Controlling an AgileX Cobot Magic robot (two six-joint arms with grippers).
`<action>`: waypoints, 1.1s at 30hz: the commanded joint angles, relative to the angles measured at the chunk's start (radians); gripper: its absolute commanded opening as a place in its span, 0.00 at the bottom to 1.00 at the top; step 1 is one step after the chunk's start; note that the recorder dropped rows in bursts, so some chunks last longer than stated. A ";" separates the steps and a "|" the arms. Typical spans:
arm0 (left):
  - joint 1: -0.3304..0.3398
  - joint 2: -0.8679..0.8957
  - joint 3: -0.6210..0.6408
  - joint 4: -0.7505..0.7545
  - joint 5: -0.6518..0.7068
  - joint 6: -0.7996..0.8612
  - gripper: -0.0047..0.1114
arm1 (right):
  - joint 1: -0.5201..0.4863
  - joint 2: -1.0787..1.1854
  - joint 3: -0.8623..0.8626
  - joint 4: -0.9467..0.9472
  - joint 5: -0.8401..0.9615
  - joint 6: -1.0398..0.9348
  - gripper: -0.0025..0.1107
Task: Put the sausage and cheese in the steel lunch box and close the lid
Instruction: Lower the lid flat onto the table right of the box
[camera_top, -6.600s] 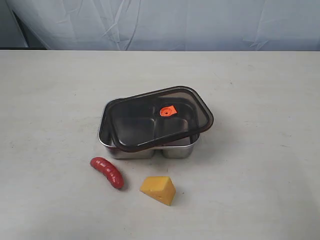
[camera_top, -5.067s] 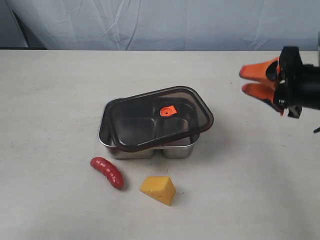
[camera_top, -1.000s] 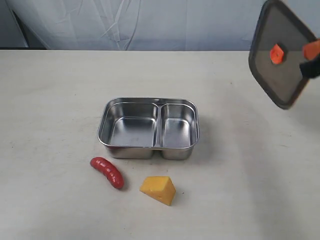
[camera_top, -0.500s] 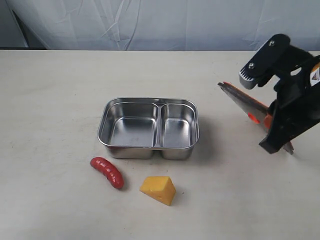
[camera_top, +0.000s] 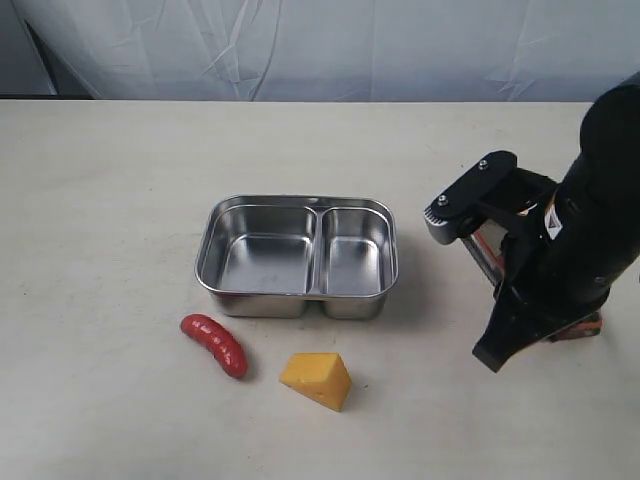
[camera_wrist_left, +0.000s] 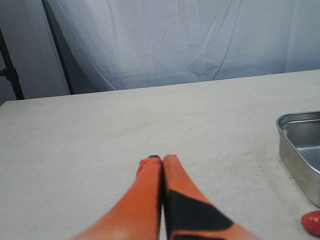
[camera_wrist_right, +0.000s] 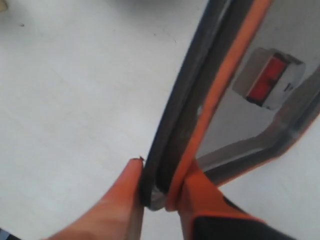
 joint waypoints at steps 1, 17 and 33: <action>0.000 -0.005 0.003 0.002 -0.006 0.000 0.04 | 0.002 0.057 0.006 0.071 0.022 0.023 0.01; 0.000 -0.005 0.003 0.002 -0.006 0.000 0.04 | 0.002 0.092 0.006 0.111 -0.007 0.028 0.36; 0.000 -0.005 0.003 0.002 -0.006 0.000 0.04 | 0.149 0.096 -0.140 0.479 -0.159 -0.195 0.39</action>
